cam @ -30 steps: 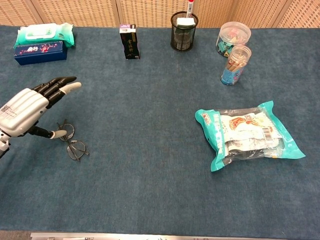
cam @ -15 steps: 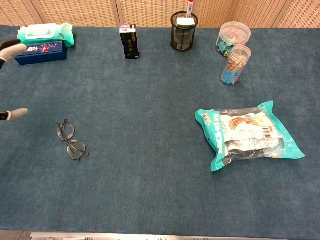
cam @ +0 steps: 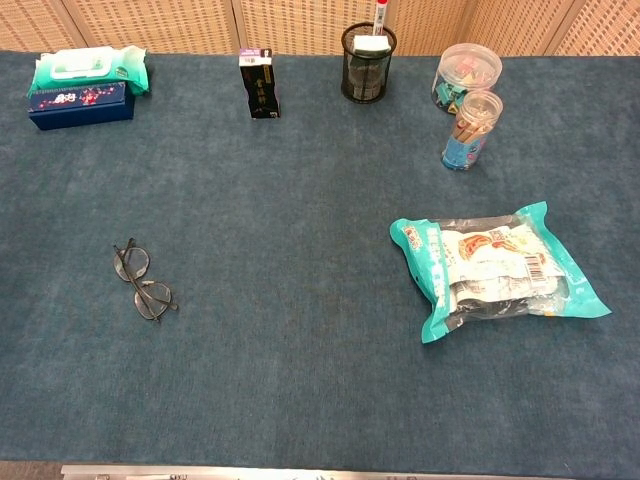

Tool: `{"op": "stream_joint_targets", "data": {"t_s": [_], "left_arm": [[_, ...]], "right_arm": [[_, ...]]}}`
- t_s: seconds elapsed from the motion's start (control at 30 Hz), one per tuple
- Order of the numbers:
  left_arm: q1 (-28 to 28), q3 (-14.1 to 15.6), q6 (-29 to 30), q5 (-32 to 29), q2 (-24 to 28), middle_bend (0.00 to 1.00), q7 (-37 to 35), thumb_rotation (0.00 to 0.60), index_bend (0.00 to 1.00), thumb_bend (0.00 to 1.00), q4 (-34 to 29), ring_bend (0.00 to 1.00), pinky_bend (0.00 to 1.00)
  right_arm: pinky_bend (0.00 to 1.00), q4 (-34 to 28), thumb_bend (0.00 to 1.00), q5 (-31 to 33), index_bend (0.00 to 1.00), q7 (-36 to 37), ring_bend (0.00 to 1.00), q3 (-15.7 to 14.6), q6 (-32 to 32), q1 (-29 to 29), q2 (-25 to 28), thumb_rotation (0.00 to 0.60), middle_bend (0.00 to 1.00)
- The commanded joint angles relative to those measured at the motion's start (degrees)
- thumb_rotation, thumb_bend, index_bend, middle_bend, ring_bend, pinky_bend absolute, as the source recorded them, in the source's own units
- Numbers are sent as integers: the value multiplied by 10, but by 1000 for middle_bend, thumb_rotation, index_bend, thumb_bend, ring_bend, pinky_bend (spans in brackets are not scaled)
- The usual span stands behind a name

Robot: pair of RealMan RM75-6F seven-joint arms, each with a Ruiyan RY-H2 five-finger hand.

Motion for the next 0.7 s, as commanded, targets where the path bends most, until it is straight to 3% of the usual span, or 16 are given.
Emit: {"op": "stream_joint_targets", "data": {"t_s": [0.03,0.37,0.7], "left_arm": [[17,-8,-2,-21,11,415,12,600,474,0,-17,261,355],[30,-42,-19,-65,-9,424,-36,600,486,0,22,262,366],[28,-55,-48,-74,-16,424,-30,600,486,0,29,262,369]], "right_arm": [[287,1,214,0,526,-4,288,-1,-3,1,-3,600,429],[287,2,214,-2,525,-11,288,-4,-7,4,-8,600,429],[287,14,214,14,525,-9,288,-4,-28,10,-12,600,429]]}}
